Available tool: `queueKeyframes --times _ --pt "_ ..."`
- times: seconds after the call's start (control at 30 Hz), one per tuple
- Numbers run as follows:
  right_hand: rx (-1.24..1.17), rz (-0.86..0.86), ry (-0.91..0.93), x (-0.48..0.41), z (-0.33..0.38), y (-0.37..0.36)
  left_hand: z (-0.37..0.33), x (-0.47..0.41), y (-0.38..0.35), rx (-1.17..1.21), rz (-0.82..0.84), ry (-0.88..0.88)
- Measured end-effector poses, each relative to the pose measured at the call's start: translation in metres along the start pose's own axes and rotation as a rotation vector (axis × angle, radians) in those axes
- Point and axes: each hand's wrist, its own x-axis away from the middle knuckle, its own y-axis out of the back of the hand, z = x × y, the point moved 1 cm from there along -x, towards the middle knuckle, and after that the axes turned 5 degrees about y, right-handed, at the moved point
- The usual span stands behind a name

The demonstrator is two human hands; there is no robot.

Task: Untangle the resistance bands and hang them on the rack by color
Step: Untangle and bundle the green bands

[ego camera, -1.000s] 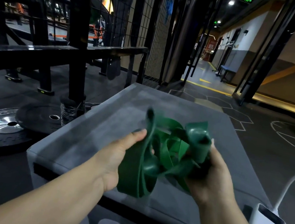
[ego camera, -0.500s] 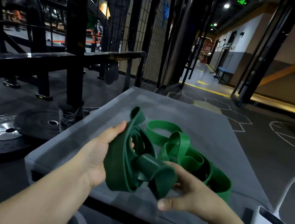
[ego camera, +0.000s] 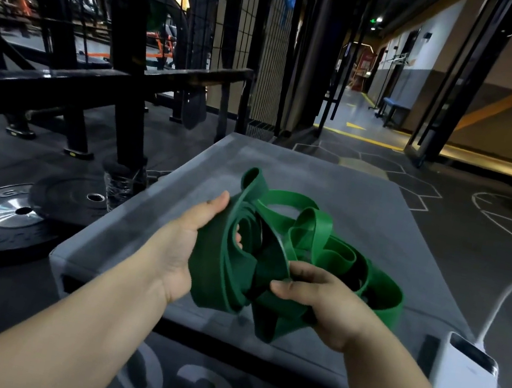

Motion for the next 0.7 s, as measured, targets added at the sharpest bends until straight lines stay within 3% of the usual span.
queueKeyframes --times 0.23,0.43,0.63,0.7 --pt "0.079 0.037 0.054 0.0 0.0 0.019 -0.008 0.004 -0.001 0.01 -0.028 -0.041" --pt "0.178 0.288 0.166 0.011 0.011 0.041 -0.02 0.005 0.01 0.082 -0.131 -0.06" --pt "0.02 0.27 0.231 0.012 0.01 0.045 -0.022 0.003 0.017 0.088 -0.197 -0.024" --pt "0.021 0.171 0.221 0.012 0.012 0.038 -0.02 0.003 0.017 0.071 -0.198 0.004"
